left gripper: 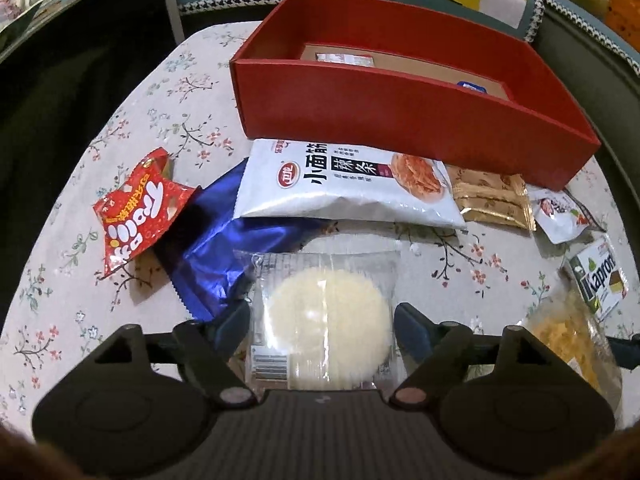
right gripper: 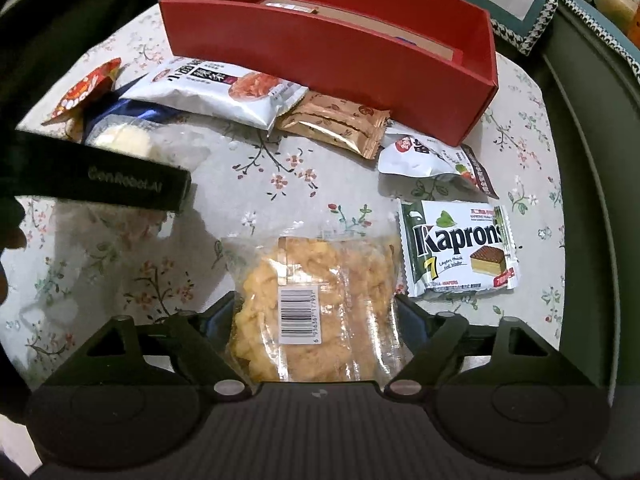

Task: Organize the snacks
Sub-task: 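Grasp the round bun pack with the left gripper while the right grasps the cracker bag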

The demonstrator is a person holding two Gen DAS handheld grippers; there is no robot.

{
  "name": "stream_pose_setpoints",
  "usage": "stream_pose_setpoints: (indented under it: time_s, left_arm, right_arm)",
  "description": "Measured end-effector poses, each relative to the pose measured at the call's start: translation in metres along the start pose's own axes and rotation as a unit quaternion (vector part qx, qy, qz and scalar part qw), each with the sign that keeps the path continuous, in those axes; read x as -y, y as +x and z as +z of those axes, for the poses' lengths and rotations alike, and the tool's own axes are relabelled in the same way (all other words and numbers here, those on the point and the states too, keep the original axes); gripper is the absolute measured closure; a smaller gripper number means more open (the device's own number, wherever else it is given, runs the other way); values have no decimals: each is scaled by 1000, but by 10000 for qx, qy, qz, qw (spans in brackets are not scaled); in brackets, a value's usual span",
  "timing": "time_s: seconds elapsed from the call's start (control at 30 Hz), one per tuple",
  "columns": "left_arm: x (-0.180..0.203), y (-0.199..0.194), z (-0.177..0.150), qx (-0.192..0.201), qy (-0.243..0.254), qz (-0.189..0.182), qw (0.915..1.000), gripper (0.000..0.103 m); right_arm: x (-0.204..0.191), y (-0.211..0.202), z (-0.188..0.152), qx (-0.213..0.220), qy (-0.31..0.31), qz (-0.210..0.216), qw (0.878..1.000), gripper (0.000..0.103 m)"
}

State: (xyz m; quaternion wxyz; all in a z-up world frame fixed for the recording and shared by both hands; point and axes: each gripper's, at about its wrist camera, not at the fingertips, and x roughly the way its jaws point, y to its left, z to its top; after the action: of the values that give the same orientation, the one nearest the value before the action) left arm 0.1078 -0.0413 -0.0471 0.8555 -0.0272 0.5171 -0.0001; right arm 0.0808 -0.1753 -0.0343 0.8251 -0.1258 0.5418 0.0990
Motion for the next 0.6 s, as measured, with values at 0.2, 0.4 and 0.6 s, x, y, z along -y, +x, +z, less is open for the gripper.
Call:
stream_pose_setpoints:
  time_s: [0.2, 0.4, 0.6]
  left_arm:
    - [-8, -12, -10, -86, -4, -209, 9997, 1]
    - [-12, -25, -31, -251, 144, -349, 9990, 1]
    - [-14, -27, -36, -208, 209, -284, 9992, 0]
  right_arm:
    - [-4, -5, -4, 18, -72, -77, 9999, 24]
    - [-5, -14, -13, 78, -27, -133, 9999, 24]
    - [-2, -9, -18, 21, 27, -121, 9999, 22]
